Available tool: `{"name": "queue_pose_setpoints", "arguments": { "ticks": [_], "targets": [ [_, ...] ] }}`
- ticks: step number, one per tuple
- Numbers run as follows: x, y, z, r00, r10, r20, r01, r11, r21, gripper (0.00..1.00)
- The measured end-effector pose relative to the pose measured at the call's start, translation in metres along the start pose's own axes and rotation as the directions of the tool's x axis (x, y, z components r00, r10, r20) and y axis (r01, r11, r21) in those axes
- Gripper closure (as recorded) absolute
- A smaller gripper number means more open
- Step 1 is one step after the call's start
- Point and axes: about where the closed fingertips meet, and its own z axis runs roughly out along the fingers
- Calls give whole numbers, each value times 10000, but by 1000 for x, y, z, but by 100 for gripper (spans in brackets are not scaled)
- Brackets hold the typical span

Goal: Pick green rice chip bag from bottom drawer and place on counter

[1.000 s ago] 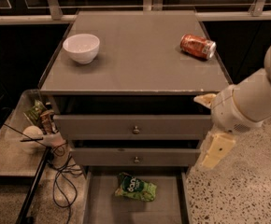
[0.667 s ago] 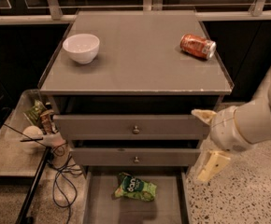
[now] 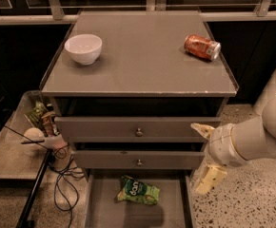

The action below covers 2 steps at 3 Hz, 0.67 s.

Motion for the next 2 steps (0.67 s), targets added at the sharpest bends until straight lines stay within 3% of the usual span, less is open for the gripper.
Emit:
{"name": "queue_pose_setpoints", "arguments": {
  "ticks": [1,2],
  "targets": [
    [5,1,32,9995,326,14,-325,9984,-458,0],
    [16,3,78,9970,780,24,-772,9900,-1182,0]
  ]
}}
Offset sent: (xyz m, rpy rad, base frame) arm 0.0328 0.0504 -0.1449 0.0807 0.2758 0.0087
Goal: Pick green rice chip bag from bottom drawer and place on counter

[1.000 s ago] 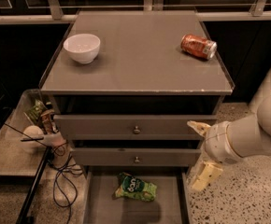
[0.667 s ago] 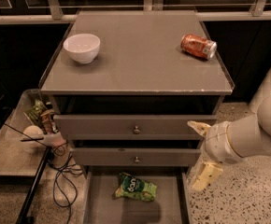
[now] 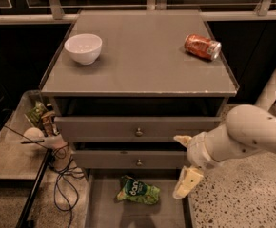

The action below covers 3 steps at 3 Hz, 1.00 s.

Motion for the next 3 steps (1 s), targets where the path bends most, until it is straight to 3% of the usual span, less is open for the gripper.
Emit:
{"name": "queue_pose_setpoints", "arguments": {
  "ticks": [1,2,3],
  "targets": [
    [25,-1,61,9989,471,63,-466,9968,-646,0],
    [50,4,115,9986,528,63,-521,9957,-769,0],
    [73,12,155,9990,441,118,-437,9984,-359,0]
  ]
}}
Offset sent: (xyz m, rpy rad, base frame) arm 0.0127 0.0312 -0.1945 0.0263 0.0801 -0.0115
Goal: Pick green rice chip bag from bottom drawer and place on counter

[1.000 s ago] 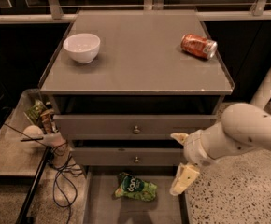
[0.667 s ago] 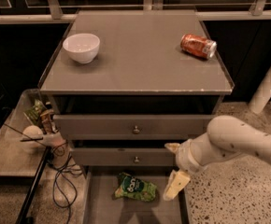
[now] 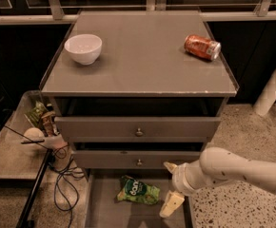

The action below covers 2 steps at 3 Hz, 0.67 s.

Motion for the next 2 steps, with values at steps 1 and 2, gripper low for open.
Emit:
{"name": "queue_pose_setpoints", "arguments": {
  "ticks": [1,2],
  "targets": [
    [19,-15,31,9999,12,130,-24,9963,860,0],
    [43,-36,51,9972,562,497,-621,9901,1261,0]
  ]
}}
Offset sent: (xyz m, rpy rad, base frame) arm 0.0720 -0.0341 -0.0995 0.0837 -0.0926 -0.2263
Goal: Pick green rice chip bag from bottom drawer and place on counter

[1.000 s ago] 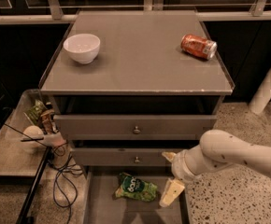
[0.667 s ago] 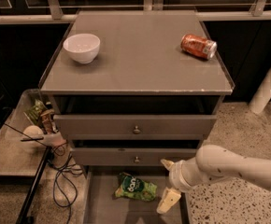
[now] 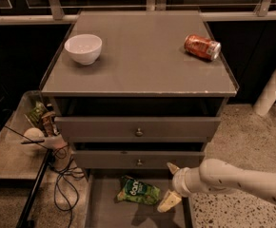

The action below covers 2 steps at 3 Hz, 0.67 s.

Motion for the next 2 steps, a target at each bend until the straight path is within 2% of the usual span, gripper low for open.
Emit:
{"name": "queue_pose_setpoints", "arguments": {
  "ticks": [1,2],
  "targets": [
    [7,-31,15,9960,804,392,-810,9966,126,0],
    [7,-31,15,9960,804,392,-810,9966,126,0]
  ]
}}
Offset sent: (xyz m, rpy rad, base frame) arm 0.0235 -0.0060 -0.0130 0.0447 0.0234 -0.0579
